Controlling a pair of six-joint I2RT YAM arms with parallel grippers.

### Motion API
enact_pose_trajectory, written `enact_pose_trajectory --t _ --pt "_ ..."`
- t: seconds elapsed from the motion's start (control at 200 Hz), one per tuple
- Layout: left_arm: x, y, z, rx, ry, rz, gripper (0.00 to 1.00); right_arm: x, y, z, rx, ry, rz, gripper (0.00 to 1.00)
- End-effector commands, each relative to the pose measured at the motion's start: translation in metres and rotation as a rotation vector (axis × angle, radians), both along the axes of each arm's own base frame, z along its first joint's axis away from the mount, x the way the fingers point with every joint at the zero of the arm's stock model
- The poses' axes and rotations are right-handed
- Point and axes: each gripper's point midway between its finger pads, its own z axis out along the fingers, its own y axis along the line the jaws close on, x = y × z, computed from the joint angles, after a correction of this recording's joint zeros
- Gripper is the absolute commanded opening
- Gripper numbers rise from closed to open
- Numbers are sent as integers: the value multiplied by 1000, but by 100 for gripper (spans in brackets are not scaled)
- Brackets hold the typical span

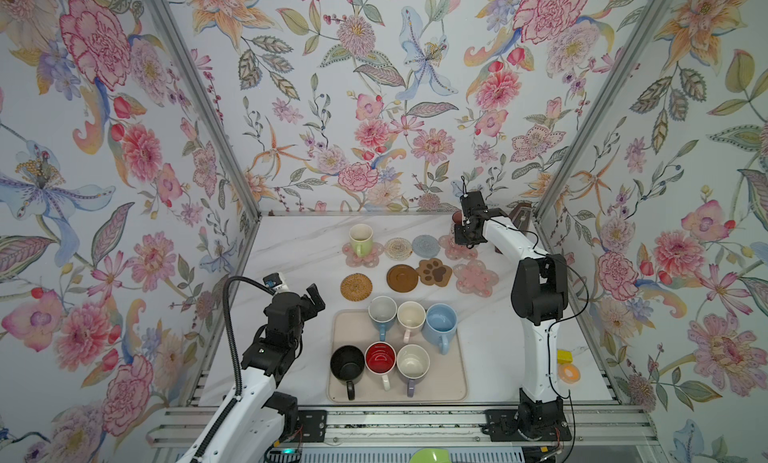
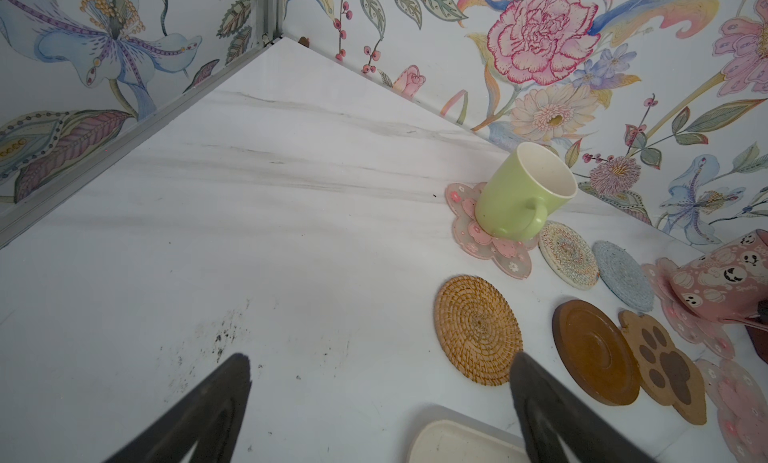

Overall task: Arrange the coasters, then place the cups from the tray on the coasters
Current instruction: 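Lower the pink mug onto the pink flower coaster and open the right gripper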

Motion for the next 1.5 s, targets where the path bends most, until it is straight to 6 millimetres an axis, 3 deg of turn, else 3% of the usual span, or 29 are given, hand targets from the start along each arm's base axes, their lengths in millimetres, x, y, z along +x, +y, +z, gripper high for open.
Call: enact_pose_trajectory --t 0.0,0.876,1.491 --pt "0 3 6 -8 -8 14 99 21 3 24 -12 -103 -3 0" --pt "1 3 9 -3 -11 11 99 6 11 1 0 -65 -11 0" --pt "0 2 12 -11 -15 10 99 -11 11 -8 52 -75 -34 27"
